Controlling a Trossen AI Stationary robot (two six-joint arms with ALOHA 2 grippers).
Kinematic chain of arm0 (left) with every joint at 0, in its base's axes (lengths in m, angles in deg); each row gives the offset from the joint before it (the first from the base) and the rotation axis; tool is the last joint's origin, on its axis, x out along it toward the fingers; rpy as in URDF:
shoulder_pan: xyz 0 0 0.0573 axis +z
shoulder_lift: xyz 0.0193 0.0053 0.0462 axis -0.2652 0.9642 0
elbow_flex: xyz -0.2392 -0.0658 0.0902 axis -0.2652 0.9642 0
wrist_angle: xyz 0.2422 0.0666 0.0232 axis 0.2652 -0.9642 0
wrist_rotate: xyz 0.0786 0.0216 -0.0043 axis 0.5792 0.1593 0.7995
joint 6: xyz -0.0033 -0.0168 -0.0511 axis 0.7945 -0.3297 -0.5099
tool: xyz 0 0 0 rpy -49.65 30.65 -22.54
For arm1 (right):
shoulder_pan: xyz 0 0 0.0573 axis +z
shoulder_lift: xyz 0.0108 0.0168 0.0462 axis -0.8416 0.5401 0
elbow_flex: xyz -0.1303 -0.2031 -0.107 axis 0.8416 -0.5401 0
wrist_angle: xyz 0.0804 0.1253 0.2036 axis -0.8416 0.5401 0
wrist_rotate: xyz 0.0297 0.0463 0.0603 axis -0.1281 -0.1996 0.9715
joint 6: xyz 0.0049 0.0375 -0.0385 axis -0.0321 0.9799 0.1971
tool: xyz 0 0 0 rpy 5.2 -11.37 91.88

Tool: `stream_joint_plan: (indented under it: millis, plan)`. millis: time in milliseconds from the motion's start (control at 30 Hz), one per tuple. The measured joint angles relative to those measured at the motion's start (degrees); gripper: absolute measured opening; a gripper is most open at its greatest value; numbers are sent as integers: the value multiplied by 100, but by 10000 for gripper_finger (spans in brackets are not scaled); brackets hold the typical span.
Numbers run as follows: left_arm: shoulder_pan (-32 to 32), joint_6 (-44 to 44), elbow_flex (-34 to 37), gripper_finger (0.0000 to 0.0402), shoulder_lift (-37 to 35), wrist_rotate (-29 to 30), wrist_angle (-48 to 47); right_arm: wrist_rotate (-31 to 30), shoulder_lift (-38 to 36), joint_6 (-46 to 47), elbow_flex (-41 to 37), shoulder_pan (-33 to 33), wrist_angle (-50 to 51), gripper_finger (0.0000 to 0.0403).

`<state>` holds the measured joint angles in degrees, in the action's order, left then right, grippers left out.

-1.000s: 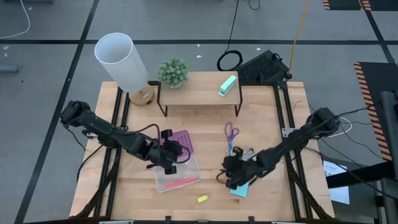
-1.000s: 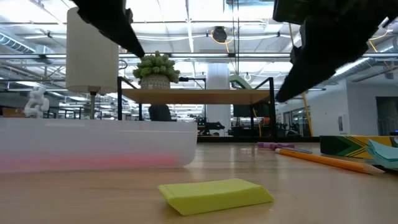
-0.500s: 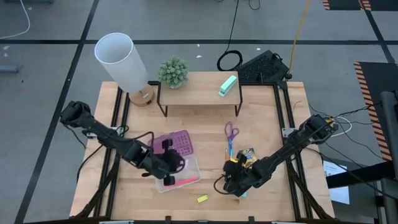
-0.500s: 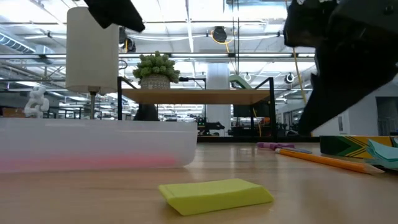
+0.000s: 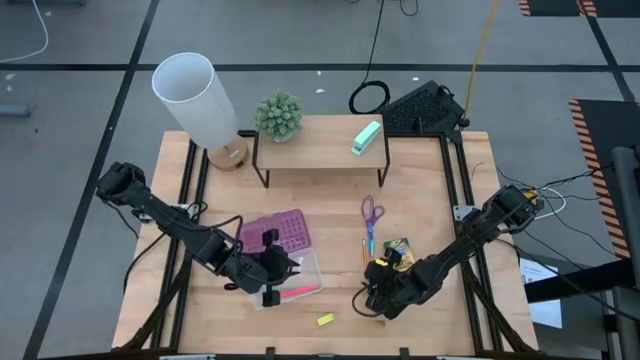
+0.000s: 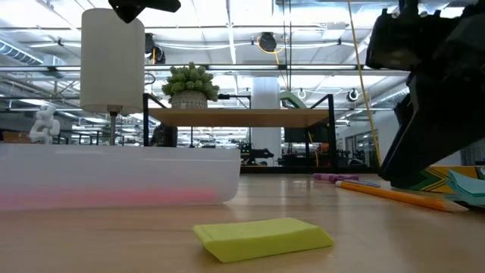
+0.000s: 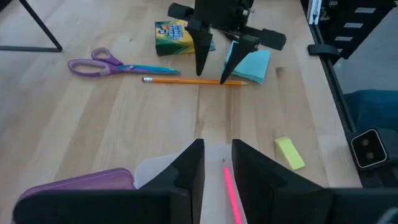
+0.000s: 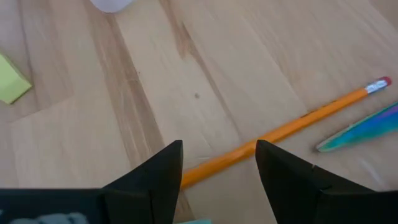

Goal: Pack school essentials
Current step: Put the orange pencil into the transparent box

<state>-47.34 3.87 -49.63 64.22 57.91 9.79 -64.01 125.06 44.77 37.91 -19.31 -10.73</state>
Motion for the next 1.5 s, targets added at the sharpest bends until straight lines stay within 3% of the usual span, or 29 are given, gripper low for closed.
stream_joint_plan:
  millis: [333,567,1100,1500]
  plan:
    - [7,37,0,85,0,2,37,-121,0,161,-314,-115,-85,199]
    - [7,137,0,85,0,4,96,105,-21,154,-437,-283,-165,192]
    - [7,143,0,85,0,4,96,93,-13,607,-452,-391,-121,27]
    - [2,111,0,85,0,2,94,139,-119,178,-473,-440,-330,12]
